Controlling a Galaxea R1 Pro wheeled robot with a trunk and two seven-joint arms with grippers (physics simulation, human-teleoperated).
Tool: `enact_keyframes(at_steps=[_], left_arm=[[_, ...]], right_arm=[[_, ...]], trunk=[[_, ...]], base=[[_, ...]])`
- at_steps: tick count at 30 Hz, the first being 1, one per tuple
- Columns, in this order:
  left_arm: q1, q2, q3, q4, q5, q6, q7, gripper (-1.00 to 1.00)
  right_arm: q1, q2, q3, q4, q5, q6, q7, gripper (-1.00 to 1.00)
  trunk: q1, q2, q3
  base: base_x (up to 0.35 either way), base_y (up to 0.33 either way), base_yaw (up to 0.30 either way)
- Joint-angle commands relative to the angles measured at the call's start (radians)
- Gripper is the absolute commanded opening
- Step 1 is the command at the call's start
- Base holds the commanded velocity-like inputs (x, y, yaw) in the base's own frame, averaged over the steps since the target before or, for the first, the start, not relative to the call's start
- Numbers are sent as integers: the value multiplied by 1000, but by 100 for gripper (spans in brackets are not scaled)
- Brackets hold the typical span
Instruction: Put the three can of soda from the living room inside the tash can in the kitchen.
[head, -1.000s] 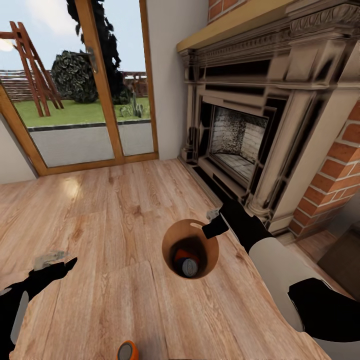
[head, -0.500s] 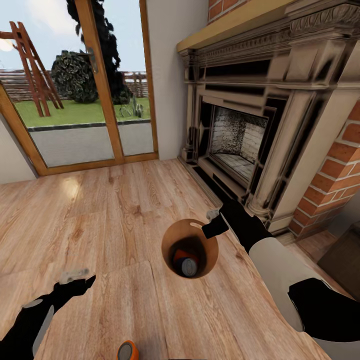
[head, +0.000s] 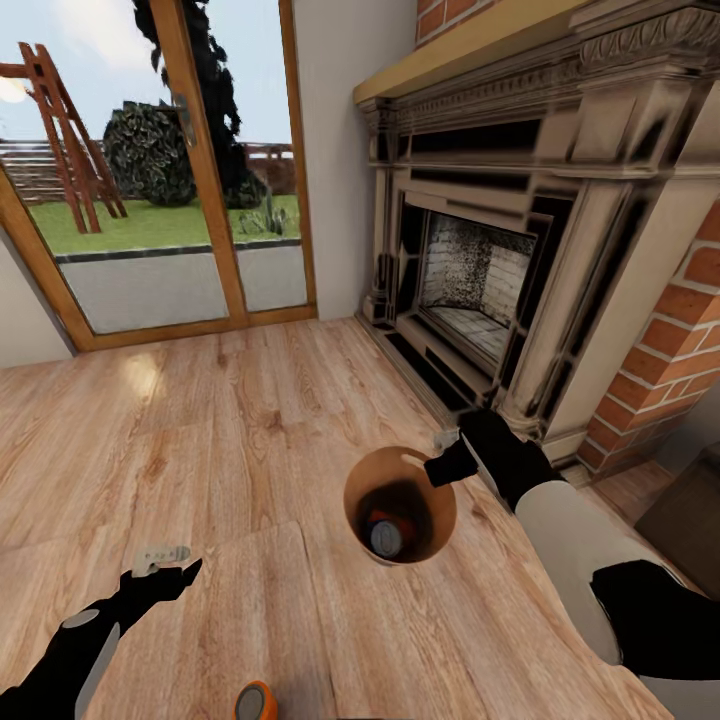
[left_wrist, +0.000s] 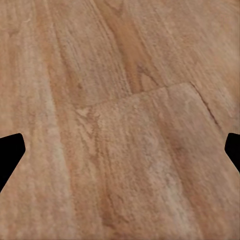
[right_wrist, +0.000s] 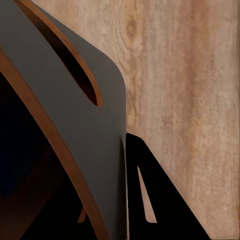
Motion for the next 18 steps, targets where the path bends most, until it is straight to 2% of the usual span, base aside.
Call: enact_keyframes(at_steps=[1,9,15,18], left_arm=[[0,0,0,0,0,0,0,100],[0,0,-1,0,2,-1,0,100],[0,0,-2,-1,3,-2,-1,100],[0,0,-2,-1,3,-2,0,100]], right_arm=[[0,-3,-5,7,-39,7,6,-100],[3,-23,-12,47,-40,7,12,-100],[3,-26,-18,135,-41,7,15,-100],[3,-25,-51,154,-40,7,13,-100]], trunk=[[0,0,0],[0,0,0],[0,0,0],[0,0,0]], base=[[0,0,0],[0,0,0],[0,0,0],[0,0,0]])
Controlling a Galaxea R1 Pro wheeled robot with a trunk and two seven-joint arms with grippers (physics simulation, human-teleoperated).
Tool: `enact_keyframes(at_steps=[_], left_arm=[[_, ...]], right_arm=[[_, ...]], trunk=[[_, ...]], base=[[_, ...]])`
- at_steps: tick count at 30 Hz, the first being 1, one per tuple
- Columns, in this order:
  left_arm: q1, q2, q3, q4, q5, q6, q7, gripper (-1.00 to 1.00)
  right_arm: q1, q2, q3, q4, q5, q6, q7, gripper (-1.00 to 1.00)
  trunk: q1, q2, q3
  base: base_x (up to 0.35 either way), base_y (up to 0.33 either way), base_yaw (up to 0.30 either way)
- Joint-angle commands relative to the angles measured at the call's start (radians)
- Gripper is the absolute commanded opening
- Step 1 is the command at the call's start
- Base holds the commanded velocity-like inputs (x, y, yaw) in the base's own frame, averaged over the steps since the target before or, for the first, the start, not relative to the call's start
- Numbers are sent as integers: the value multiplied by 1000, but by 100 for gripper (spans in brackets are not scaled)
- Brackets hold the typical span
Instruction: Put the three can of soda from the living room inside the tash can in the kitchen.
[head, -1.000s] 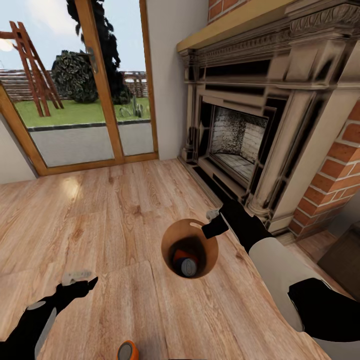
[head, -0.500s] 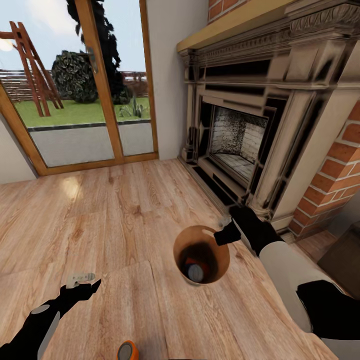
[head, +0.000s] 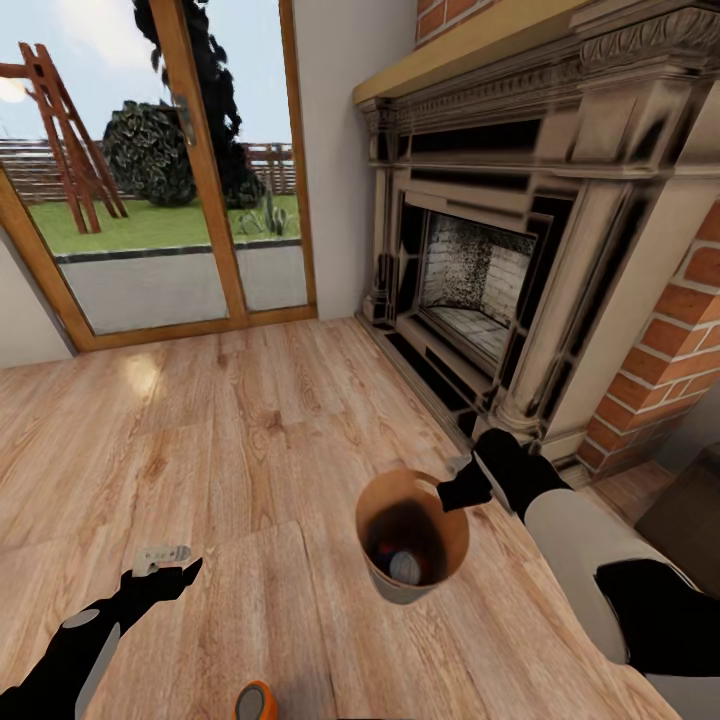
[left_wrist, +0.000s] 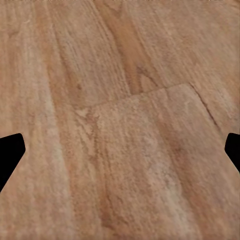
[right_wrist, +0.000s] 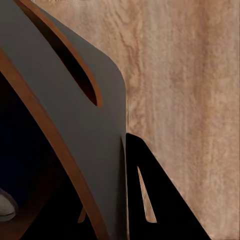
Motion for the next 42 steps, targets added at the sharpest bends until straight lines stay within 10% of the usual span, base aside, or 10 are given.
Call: enact_keyframes(at_steps=[1,6,24,33,34,42], left_arm=[[0,0,0,0,0,0,0,100],[0,-10,0,0,-2,-26,-1,100],[3,-45,-41,66,4,-92,-14,100],[10,-81,-37,26,1,-64,-55,100],[10,-83,-37,26,1,-64,-71,100],[11,-86,-37,51,-1,-81,-74,100]], right_arm=[[0,0,-12,3,-34,7,5,-100],[0,-2,-43,66,-32,7,-1,-100],[6,2,-73,50,298,-39,-22,-100],[-43,3,-13,36,359,-20,-2,-100],[-52,3,-12,35,3,7,11,-100],[-54,2,-11,36,1,7,12,-100]], trunk=[[0,0,0],[0,0,0],[0,0,0],[0,0,0],[0,0,0],[0,0,0]], base=[[0,0,0],[0,0,0],[0,0,0],[0,0,0],[0,0,0],[0,0,0]])
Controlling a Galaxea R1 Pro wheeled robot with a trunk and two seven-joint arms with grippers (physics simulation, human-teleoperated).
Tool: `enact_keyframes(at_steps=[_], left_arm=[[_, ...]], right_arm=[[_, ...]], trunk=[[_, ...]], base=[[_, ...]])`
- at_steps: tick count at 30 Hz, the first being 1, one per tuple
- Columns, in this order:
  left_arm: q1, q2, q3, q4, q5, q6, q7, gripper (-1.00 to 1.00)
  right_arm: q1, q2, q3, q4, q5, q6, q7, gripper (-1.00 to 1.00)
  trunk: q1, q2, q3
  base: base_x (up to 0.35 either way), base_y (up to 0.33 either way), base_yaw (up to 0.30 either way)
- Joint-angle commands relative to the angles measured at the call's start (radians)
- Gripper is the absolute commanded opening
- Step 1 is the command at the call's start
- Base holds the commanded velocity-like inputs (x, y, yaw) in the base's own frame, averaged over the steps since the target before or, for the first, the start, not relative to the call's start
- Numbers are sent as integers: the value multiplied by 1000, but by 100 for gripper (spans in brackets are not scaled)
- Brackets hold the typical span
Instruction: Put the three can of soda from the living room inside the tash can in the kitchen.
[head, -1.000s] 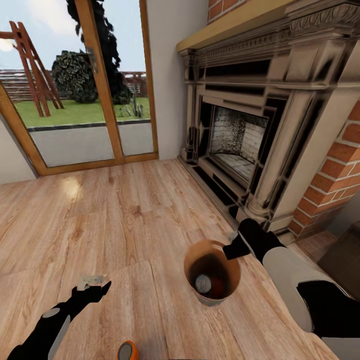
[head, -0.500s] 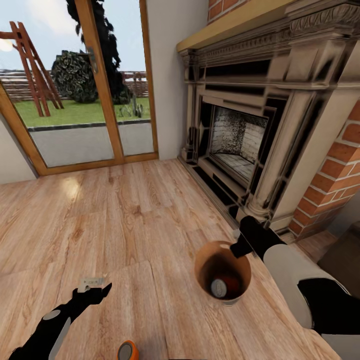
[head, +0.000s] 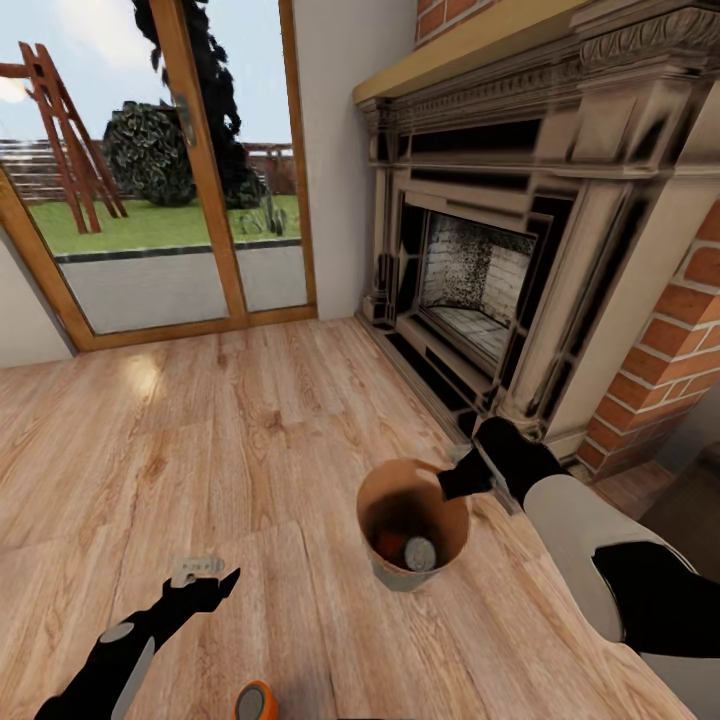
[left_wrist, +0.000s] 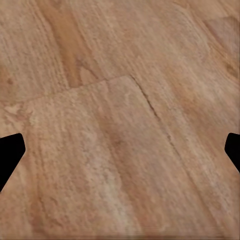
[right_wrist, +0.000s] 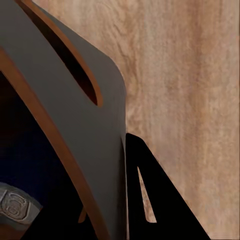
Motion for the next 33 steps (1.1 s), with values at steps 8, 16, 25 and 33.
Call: enact_keyframes(at_steps=[8,16,25,33], left_arm=[[0,0,0,9,0,-6,0,100],[0,0,0,9,0,-6,0,100],[0,0,0,9,0,-6,0,100],[0,0,-1,9,-2,-5,0,100]], right_arm=[[0,-1,-2,1,-12,4,4,-100],[0,-1,-2,1,-12,4,4,-100],[0,-1,-2,1,-12,4,4,-100],[0,-2,-2,1,-11,4,4,-100]], trunk=[[0,0,0],[0,0,0],[0,0,0],[0,0,0]], base=[[0,0,0],[0,0,0],[-2,0,0],[-191,0,0]])
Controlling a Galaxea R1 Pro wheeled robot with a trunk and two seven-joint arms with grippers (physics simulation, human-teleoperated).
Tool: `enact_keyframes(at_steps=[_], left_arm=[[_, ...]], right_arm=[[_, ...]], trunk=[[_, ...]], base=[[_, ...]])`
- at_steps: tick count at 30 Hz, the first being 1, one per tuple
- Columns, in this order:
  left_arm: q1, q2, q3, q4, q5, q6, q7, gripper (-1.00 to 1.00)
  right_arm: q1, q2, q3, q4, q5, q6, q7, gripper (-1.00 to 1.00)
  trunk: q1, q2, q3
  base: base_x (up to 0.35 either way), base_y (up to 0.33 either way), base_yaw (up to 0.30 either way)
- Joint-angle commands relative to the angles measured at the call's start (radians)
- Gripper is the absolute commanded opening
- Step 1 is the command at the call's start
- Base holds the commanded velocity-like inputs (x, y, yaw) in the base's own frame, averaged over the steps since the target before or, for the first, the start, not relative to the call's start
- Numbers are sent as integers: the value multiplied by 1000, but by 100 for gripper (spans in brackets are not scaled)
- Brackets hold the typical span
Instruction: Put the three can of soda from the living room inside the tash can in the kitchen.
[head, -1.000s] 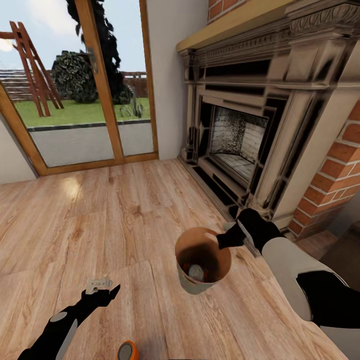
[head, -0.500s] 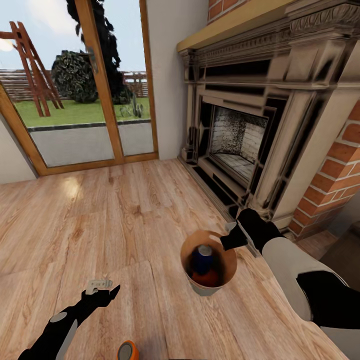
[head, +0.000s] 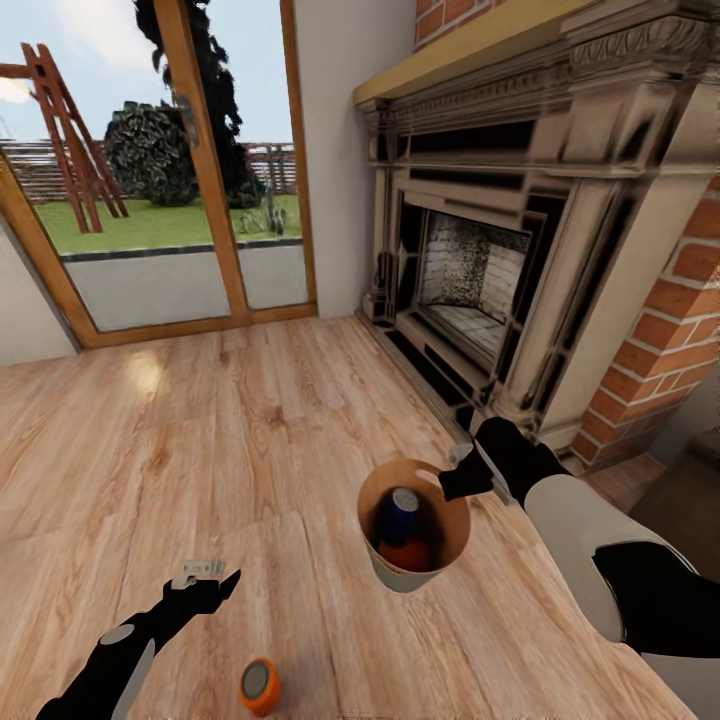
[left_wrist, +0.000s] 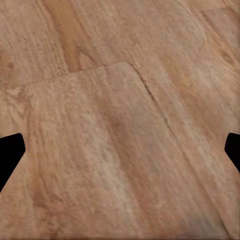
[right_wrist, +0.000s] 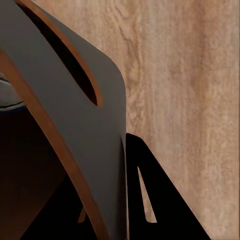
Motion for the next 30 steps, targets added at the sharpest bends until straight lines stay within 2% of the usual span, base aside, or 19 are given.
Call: enact_keyframes(at_steps=[1,10,16,20,25,30], left_arm=[[0,0,0,0,0,0,0,100],[0,-1,1,0,-1,-1,1,100],[0,0,0,31,-2,0,1,100],[-2,-2,-1,122,-3,15,2,100],[-3,-3,-2,142,-4,25,6,100],[-3,-3,-2,145,-3,26,8,100]], right_arm=[[-1,0,-3,0,-15,3,5,-100],[0,0,-2,0,-15,3,5,-100],[1,0,-3,0,-15,3,5,-100],[1,1,-3,0,-15,3,5,-100],[-1,2,-3,0,-15,3,5,-100],[0,2,-2,0,-14,3,5,-100]], trunk=[[0,0,0],[0,0,0],[3,-1,-23],[4,-2,-39],[7,-4,-58],[7,-4,-58]], base=[[-88,0,0],[-23,0,0],[-2,0,0],[0,0,0],[0,0,0],[0,0,0]])
